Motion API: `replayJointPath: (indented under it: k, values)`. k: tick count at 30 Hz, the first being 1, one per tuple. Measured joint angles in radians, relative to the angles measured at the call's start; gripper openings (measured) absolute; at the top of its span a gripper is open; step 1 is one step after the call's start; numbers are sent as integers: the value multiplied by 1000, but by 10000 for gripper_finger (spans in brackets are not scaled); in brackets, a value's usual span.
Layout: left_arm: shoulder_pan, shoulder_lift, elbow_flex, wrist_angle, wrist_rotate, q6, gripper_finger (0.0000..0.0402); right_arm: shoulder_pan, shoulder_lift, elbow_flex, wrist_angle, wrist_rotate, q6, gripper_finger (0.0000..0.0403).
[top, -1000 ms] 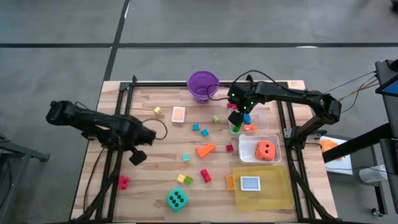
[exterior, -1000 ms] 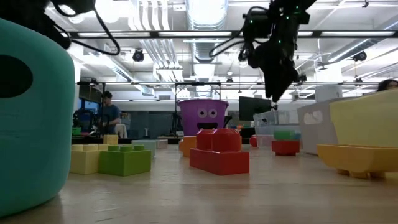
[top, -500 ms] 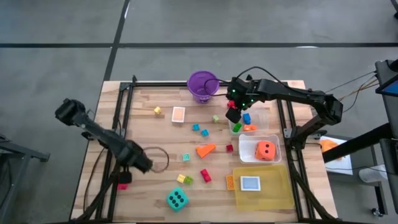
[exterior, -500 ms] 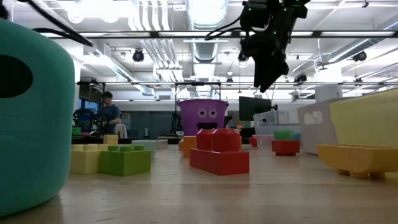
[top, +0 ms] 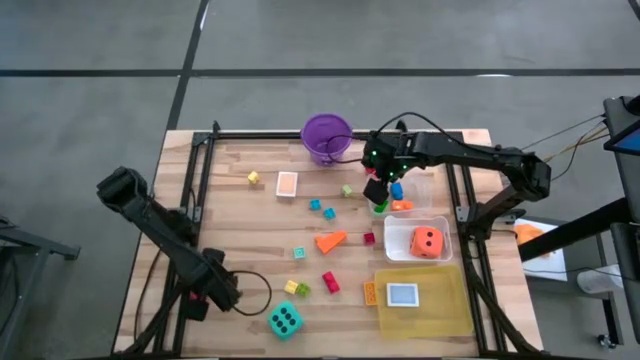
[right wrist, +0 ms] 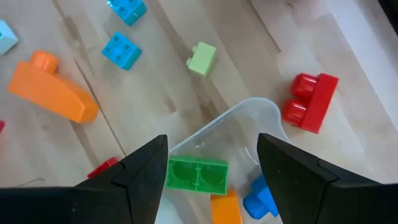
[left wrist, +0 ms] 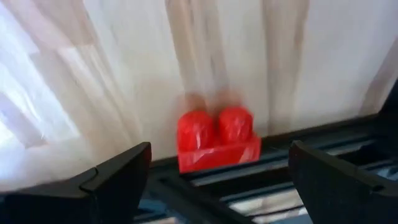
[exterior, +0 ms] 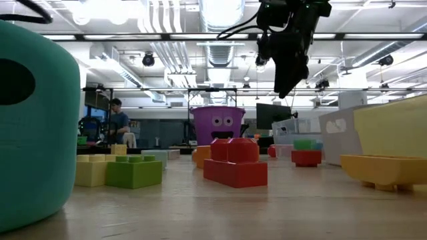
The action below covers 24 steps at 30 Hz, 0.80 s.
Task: Pick & Place Toys
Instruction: Put the red game piece into the transparent bin
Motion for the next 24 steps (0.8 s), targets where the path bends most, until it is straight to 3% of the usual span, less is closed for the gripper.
replayJointPath:
  k: [10,17,24]
  values:
    - [0,0,-1,68,97,-50,367,31,0,-7,20,1,-24,244]
    - [0,0,-45,72,158,-135,394,49,0,-10,70,4,15,244]
    - [-4,0,-104,68,128,-173,393,62,0,-11,103,63,28,244]
